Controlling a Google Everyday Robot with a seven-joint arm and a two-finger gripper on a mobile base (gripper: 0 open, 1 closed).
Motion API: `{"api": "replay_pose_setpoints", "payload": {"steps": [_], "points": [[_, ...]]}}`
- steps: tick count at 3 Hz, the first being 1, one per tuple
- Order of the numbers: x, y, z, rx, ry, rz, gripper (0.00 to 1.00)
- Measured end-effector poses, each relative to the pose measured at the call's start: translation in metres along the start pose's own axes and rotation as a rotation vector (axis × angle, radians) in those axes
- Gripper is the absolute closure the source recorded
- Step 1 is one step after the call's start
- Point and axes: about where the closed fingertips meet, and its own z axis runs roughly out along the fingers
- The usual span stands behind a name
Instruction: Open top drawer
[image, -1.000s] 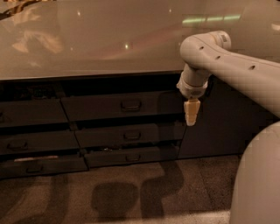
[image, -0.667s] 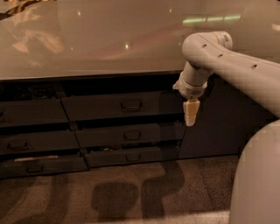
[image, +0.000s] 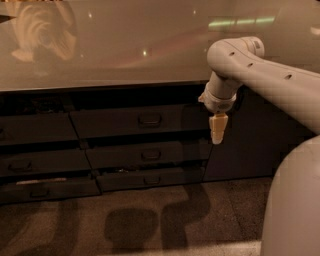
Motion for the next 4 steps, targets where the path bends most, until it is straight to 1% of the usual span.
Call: {"api": "replay_pose_setpoints", "payload": {"steps": [1,2,3,4], "points": [[0.043,-0.057,0.018,0.054,0.086,0.040,0.00],[0.043,-0.057,0.019,0.054,0.086,0.040,0.00],[0.043,-0.054,0.022,0.100,0.137,0.025,0.00],[0.013,-0.067,-0.013,0.306,0.196,0.001,0.00]]}}
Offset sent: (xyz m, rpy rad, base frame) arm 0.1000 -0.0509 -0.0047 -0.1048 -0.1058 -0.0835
